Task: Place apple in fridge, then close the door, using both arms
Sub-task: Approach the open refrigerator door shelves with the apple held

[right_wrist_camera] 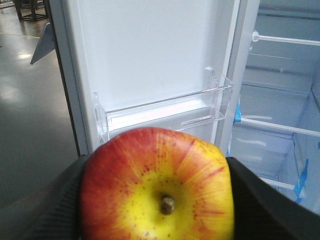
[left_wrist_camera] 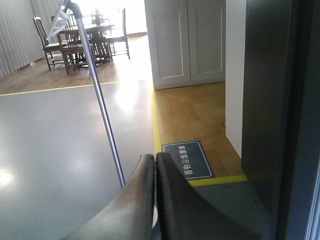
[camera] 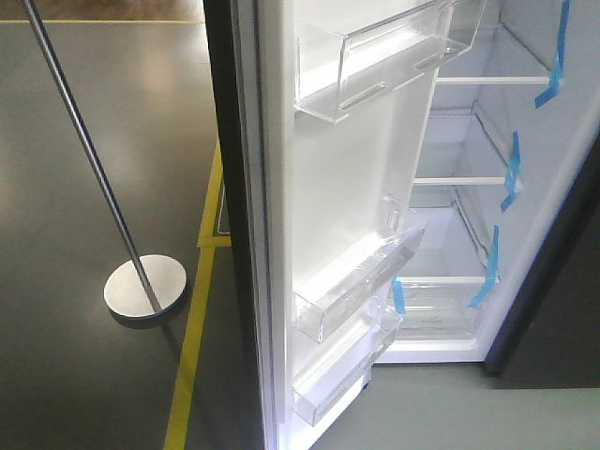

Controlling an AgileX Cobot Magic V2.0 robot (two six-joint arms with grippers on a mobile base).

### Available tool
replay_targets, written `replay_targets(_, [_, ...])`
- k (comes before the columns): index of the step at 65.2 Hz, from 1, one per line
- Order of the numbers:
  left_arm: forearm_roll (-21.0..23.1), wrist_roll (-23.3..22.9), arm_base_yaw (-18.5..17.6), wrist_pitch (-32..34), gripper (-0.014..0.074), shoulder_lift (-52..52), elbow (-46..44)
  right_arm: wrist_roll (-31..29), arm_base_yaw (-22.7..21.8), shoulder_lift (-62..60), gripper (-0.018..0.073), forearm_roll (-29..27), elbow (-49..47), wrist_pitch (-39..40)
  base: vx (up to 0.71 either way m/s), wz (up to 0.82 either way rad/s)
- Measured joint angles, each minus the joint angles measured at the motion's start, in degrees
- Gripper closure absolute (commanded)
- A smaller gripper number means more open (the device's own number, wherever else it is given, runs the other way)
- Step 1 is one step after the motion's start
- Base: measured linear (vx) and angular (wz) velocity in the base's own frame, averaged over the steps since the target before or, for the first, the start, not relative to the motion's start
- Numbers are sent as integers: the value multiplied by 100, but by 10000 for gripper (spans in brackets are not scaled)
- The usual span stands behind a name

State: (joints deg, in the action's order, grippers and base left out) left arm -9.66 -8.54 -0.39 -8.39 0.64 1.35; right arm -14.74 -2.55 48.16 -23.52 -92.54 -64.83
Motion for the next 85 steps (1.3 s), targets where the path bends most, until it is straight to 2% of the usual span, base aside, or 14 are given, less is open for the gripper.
replay_targets(85, [0, 0, 0, 0, 602, 0, 0, 0, 0, 0, 426, 0, 0, 0, 5, -2])
